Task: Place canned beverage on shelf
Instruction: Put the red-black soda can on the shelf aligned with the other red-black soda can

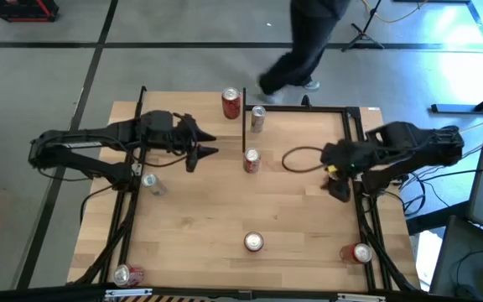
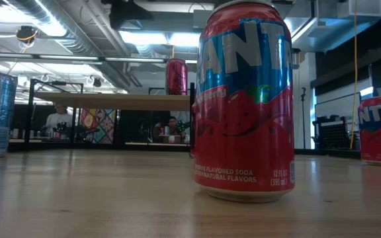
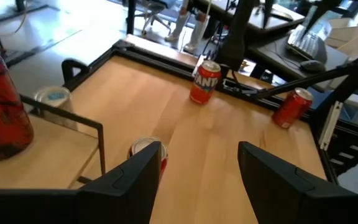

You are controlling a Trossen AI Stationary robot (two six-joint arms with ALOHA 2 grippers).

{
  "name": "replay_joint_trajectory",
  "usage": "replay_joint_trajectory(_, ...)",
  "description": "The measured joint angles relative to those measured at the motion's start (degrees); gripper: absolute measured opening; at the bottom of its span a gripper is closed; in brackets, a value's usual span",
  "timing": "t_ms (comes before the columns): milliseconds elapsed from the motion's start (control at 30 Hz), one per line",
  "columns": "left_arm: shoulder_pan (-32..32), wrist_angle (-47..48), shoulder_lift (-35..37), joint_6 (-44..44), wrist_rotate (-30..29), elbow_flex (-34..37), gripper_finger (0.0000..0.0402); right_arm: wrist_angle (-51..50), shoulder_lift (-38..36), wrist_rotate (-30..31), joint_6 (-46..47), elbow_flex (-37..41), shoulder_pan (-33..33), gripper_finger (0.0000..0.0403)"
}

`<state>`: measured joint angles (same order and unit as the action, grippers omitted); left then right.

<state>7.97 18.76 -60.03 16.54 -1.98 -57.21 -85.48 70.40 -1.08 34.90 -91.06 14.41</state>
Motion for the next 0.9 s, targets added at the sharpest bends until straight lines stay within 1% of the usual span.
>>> replay_joint_trajectory(133,-1.22,-0.17,-1.05,1.32,-2.2,0.0,0.0209,0.16,-0.6,-4.66,5.68,3.17,2.83,0.0292)
replay_joint_trajectory(233,-2.26,-0.6,-1.53,1.38,-3.2,0.0,0.0209,0.15,-0.43,-8.58,6.68,5.23,5.48,0.0292)
replay_joint_trajectory(300,-2.86,-0.54,-1.62,1.38,-3.47,0.0,0.0209,0.06,-0.45,-10.3,7.1,6.64,8.94,0.0292)
replay_joint_trajectory(400,-3.65,-0.59,-1.62,1.52,-4.5,0.0,0.0209,0.09,-0.43,-12.13,9.61,8.18,16.14,0.0292)
replay_joint_trajectory(533,-4.83,-0.56,-1.62,2.51,-6.49,0.0,0.0209,2.28,-0.45,-11.98,15.74,9.39,26.84,0.0292)
replay_joint_trajectory(633,-5.25,-0.53,-1.62,2.56,-6.54,0.0,0.0209,6.17,-0.4,-9.56,21.85,10.7,33.78,0.0292)
replay_joint_trajectory(767,-5.31,-0.44,-1.62,2.6,-7.74,0.0,0.0209,11.02,-0.36,-7.49,28.73,13.8,41.52,0.0292)
replay_joint_trajectory(900,-5.31,-0.32,-1.62,2.58,-8.04,0.0,0.0209,14.14,1.4,-7.17,32.32,17.53,47.42,0.0292)
